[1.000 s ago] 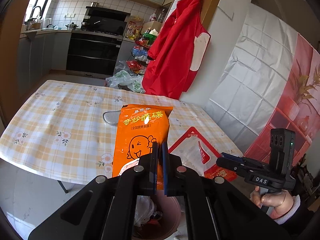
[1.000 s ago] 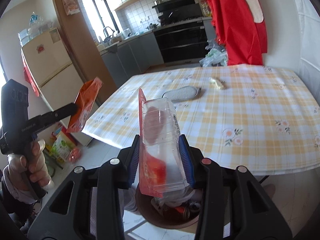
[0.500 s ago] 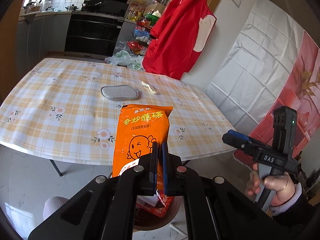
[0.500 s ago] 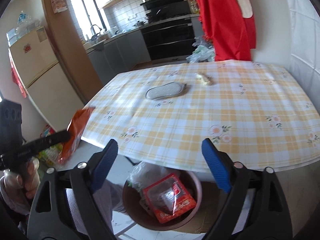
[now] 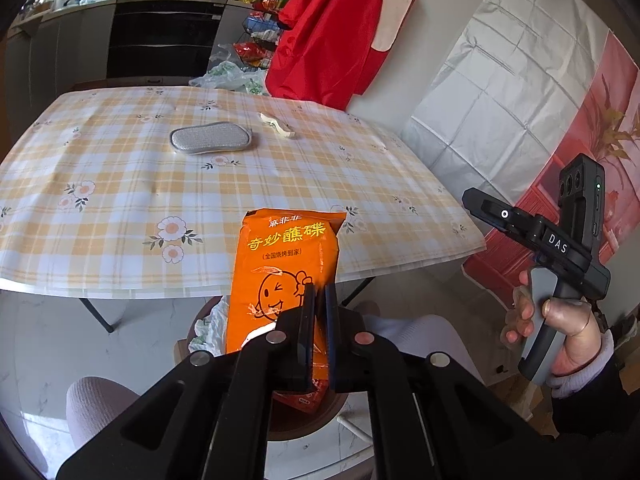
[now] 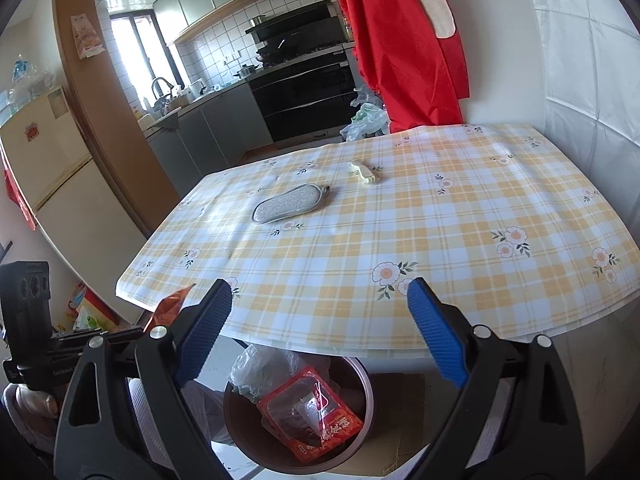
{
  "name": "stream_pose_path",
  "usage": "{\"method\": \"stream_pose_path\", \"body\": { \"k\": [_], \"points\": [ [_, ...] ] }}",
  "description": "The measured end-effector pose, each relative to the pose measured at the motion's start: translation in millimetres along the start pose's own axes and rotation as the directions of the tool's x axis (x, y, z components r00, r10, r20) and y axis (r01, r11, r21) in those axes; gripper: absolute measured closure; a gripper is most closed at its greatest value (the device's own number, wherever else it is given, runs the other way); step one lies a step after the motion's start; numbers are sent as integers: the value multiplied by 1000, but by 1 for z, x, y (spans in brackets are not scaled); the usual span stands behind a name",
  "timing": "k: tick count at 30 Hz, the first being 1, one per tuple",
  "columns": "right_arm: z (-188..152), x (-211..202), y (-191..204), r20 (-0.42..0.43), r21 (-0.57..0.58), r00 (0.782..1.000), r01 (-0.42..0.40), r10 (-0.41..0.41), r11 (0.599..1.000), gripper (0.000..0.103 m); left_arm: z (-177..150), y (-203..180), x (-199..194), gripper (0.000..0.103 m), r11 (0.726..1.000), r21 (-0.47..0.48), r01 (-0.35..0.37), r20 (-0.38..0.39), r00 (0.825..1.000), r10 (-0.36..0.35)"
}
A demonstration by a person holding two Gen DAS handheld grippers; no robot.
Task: Collect trash
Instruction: 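Carry the orange packet over the bin and open the left gripper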
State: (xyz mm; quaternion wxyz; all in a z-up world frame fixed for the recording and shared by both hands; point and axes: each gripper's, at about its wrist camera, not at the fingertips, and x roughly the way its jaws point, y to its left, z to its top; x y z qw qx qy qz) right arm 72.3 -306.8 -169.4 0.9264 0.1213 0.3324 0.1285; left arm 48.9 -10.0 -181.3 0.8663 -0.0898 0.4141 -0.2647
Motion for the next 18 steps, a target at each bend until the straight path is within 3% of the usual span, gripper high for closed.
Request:
{"method": "stream_pose_path", "body": {
  "k": [5,7,18],
  "points": [
    [-2,0,-4,0,9,1000,0,0,1000,15,-2,-4,9,92,1000,-2,14,-26,1000,-14],
    [-2,-1,-4,-1,10,1000,0,0,1000,15,-2,-1,10,72,999,-31,38,-28,999,-39],
    [-4,-1,-3,-3,6,1000,4,-4,1000,15,2,15,-2,63,998,-68,3,23,1000,-1]
  ]
}}
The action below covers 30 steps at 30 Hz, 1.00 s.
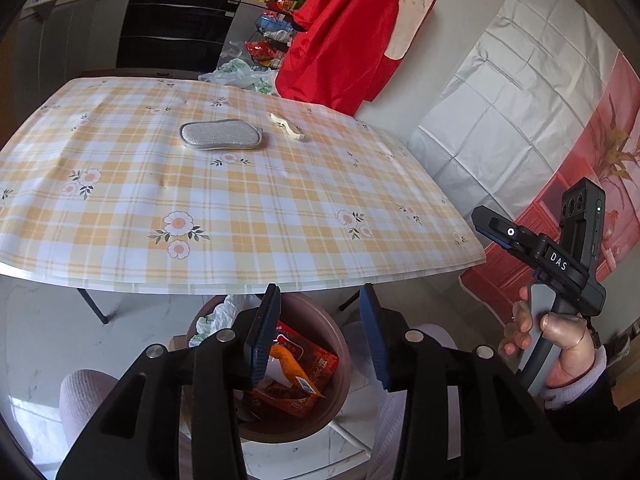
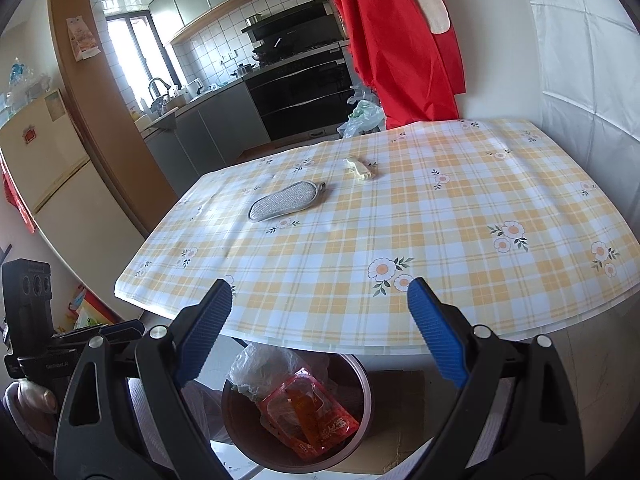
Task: Collect trash
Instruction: 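Carry the orange packet over the bin and open the left gripper, then grasp the grey mesh scrubber pad with the left gripper and lift it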
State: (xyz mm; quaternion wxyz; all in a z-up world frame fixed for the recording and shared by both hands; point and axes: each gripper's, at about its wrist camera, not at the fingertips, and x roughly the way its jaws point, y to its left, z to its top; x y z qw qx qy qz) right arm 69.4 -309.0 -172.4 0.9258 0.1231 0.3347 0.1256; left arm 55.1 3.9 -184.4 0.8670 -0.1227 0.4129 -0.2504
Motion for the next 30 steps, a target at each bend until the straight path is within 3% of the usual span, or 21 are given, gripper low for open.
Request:
{"method": "stream_pose_path", "body": {
  "k": [18,22,28,30],
  "points": [
    [8,21,-11,-34,3,999,40,-39,999,15,21,38,-2,56,995,-40,-90,53,994,92],
    [13,33,-18,-46,7,998,53,-53,999,14,35,46,4,48,992,-20,-123,66,990,124],
    [26,63,-29,-90,-11,991,95,-96,995,6,65,56,28,18,971,59,-231,77,971,226],
    [34,77,-32,-106,-35,988,111,-114,993,6,82,60,42,15,958,107,-267,87,962,259]
  ]
}}
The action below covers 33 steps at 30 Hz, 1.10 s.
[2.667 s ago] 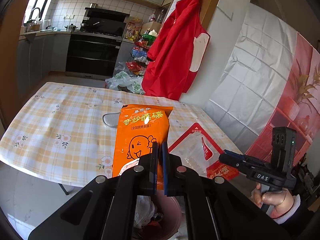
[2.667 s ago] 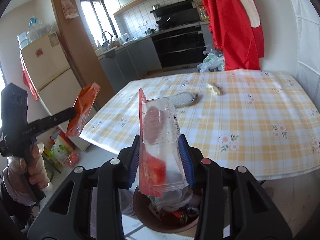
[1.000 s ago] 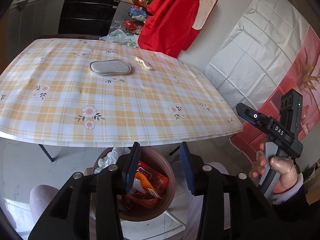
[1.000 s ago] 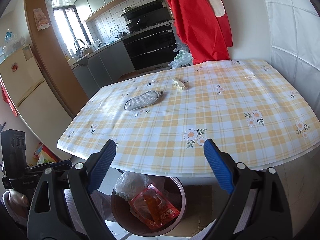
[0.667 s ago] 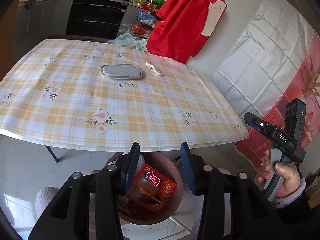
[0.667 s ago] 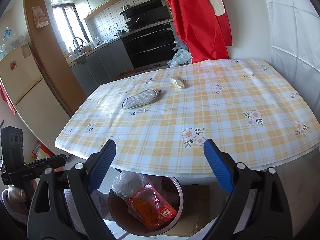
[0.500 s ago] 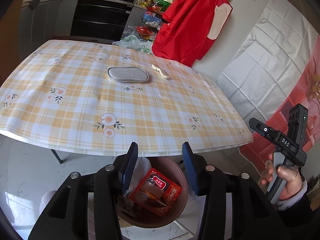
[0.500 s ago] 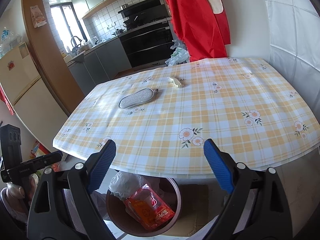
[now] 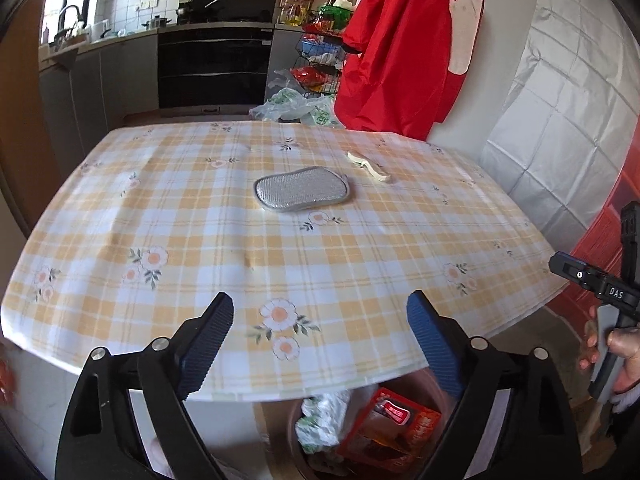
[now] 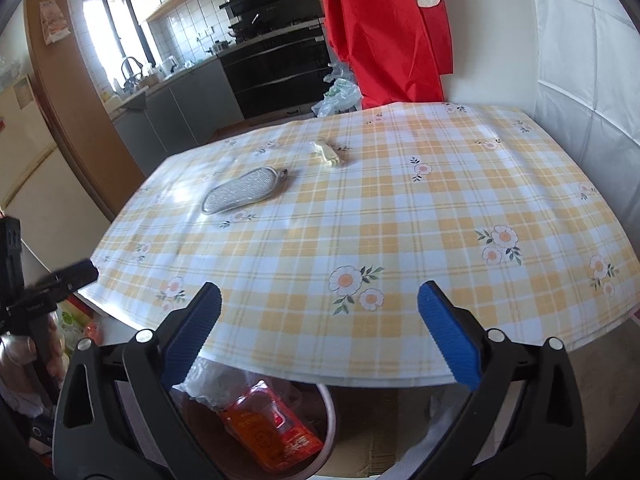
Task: Collect trash
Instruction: 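Grasp the grey mesh scrubber pad with the left gripper and lift it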
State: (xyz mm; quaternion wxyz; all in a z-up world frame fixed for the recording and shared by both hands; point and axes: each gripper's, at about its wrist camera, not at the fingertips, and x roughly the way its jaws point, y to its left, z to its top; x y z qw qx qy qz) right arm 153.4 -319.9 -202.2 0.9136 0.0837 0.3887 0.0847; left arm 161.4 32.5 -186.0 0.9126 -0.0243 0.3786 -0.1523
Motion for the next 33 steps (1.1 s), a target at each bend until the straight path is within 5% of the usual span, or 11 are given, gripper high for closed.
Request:
{"method": "stream_pose_path", "body": {
  "k": [6,14,21,24,29,33],
  "points": [
    [33,46,-5,-28,-52,999,31,-33,998,6,47,6,79,14,981,178,-71,-22,997,76],
    [77,98,-11,-43,-80,999,29,-33,996,6,79,4,200,18,914,394,-98,-138,977,165],
    [98,134,-17,-68,-130,997,37,-46,991,6,82,4,253,22,873,478,-96,-176,963,202],
    [105,146,-18,-79,-143,996,34,-46,989,6,88,5,259,24,879,469,-83,-169,969,182],
    [115,164,-14,-84,-187,996,25,-42,982,6,91,3,255,54,878,475,-63,-138,980,144],
    [126,184,-9,-88,-231,996,13,-34,973,6,99,6,239,77,904,425,-46,-92,991,93]
  ]
}}
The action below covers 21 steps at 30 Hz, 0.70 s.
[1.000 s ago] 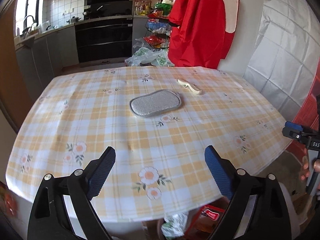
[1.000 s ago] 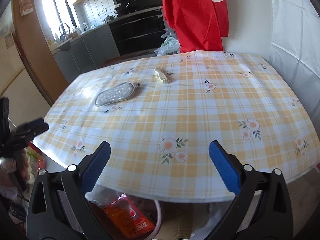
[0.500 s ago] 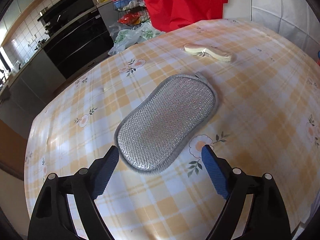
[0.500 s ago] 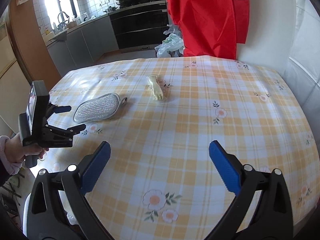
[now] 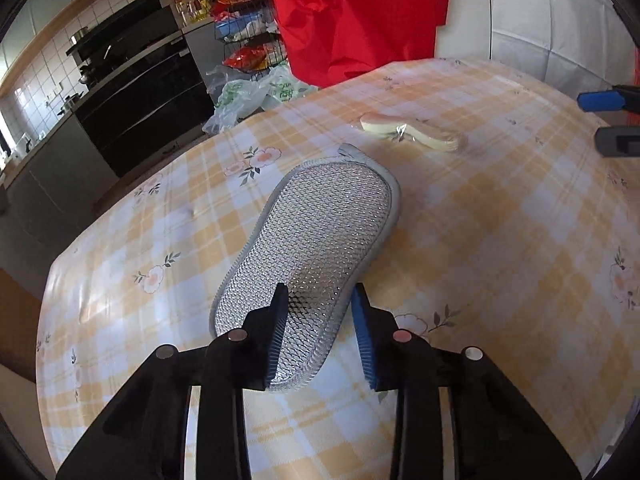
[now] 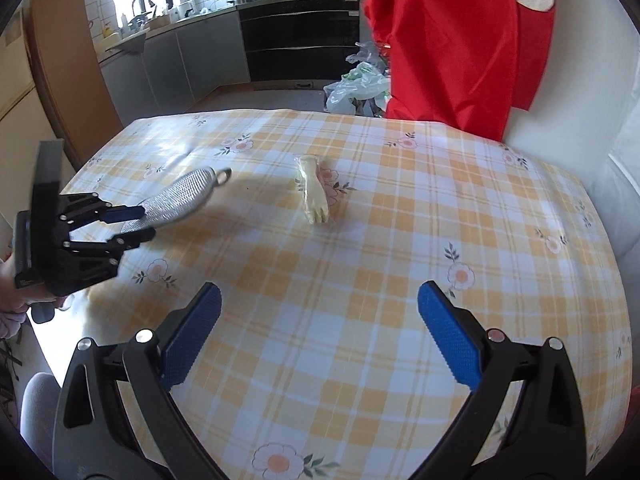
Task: Collect trash
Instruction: 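Grasp the grey mesh scrubber pad with the left gripper and lift it, then grasp the bagged cream glove with the right gripper while the left holds the scrubber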
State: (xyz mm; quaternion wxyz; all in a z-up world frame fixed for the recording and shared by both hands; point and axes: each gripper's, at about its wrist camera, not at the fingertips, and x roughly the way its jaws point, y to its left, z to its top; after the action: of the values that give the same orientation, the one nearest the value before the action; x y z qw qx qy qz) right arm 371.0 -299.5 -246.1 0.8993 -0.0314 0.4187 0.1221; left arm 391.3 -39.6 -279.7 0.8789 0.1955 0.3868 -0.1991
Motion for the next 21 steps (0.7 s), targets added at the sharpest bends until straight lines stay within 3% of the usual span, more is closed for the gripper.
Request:
{"method": "stream_pose_path", "body": {
  "k": [4,7,9,12,14,21],
  "points": [
    [13,23,3,0,-31,1000,-13,13,999,6,3,17,-22,88,994,-105,11,66,998,-4],
    [24,40,8,11,-59,1000,1,-1,998,9,3,41,-38,92,970,-238,43,110,994,-17],
    [32,55,12,6,-65,1000,3,-3,998,20,-2,56,-48,93,933,-346,97,136,989,-52],
    [42,77,18,-12,-71,1000,5,-6,997,27,-13,68,-64,96,879,-451,155,181,980,-81],
    [49,95,21,-35,-72,999,18,-20,997,39,-20,70,-73,96,844,-501,190,208,973,-96],
    [67,140,14,-106,3,993,48,-48,999,46,-42,67,-91,96,775,-585,238,248,963,-109]
  ]
}}
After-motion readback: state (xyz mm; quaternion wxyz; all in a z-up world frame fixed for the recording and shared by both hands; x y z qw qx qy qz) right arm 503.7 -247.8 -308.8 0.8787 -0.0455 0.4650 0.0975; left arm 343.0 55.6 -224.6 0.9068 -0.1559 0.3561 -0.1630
